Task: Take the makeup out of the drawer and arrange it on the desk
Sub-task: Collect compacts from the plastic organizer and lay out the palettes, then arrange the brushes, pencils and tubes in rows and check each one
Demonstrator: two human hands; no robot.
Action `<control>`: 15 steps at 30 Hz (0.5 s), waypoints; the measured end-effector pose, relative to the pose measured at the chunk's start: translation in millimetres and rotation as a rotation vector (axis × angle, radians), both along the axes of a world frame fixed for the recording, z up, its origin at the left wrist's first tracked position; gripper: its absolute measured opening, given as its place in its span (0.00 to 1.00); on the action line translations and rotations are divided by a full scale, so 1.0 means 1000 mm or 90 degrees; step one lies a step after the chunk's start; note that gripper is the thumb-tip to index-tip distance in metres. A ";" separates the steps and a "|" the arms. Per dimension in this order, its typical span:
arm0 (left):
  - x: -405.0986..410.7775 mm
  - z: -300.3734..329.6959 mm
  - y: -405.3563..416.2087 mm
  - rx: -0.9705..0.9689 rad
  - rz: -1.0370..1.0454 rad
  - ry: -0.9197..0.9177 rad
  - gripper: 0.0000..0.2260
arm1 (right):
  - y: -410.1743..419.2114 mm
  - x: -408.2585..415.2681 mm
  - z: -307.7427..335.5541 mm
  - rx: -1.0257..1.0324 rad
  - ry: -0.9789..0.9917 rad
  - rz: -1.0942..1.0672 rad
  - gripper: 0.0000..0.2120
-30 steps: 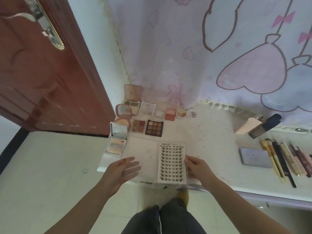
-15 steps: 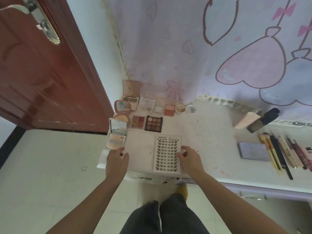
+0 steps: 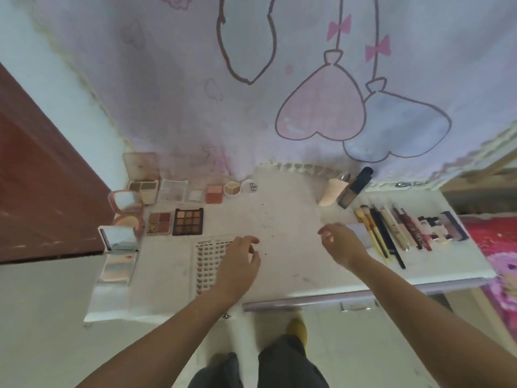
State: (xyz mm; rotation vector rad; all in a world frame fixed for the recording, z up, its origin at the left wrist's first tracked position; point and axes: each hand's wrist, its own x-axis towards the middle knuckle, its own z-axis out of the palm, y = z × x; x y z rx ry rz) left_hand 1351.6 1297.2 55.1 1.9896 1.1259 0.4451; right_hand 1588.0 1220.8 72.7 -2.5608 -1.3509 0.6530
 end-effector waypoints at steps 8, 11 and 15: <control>0.160 -0.022 -0.032 -0.354 -0.107 0.109 0.22 | -0.020 0.096 -0.026 -0.184 -0.215 0.391 0.24; 0.178 -0.029 -0.036 -0.450 0.009 0.048 0.18 | -0.015 0.112 -0.034 -0.131 -0.237 0.485 0.21; 0.169 -0.014 -0.036 -0.613 0.120 -0.174 0.11 | -0.004 0.113 -0.026 -0.053 -0.052 0.444 0.23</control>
